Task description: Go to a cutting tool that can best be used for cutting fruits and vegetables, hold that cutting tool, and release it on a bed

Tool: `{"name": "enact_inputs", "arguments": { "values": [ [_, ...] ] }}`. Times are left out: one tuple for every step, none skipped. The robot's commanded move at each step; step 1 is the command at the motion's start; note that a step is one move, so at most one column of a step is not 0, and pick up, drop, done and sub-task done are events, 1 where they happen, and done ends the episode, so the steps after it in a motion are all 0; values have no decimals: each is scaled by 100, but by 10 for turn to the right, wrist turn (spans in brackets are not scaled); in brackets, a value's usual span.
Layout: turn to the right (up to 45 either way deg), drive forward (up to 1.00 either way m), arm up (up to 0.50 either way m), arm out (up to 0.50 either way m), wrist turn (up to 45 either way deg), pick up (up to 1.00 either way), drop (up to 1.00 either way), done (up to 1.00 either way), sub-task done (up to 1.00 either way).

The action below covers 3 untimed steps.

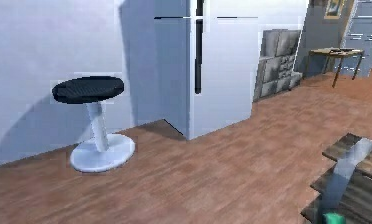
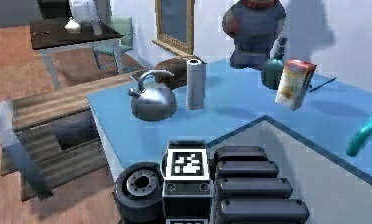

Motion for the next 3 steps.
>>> {"name": "enact_inputs", "arguments": {
  "values": [
    [0, 40, 0, 0, 0, 0, 0, 0, 0],
    [240, 0, 0, 0, 0, 0, 0, 0, 0],
    [0, 100, 0, 0, 0, 0, 0, 0, 0]
  ]
}}
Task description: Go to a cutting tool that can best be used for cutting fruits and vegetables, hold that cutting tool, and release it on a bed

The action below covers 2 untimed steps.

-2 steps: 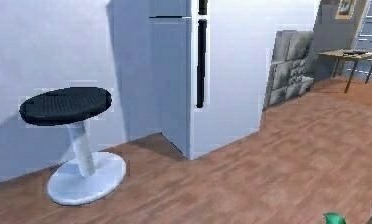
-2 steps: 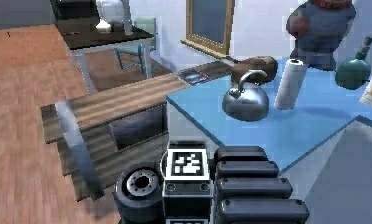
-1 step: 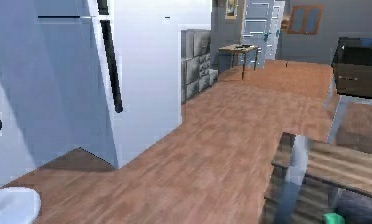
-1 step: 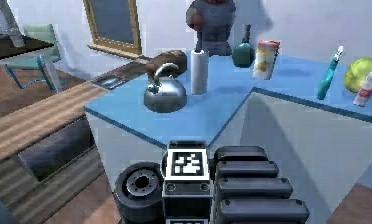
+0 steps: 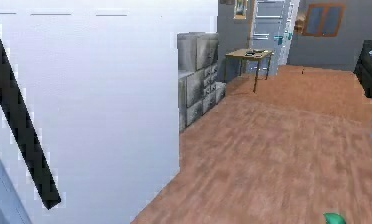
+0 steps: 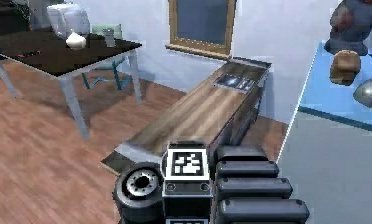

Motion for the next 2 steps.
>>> {"name": "enact_inputs", "arguments": {
  "values": [
    [150, 0, 0, 0, 0, 0, 0, 0, 0],
    [0, 10, 0, 0, 0, 0, 0, 0, 0]
  ]
}}
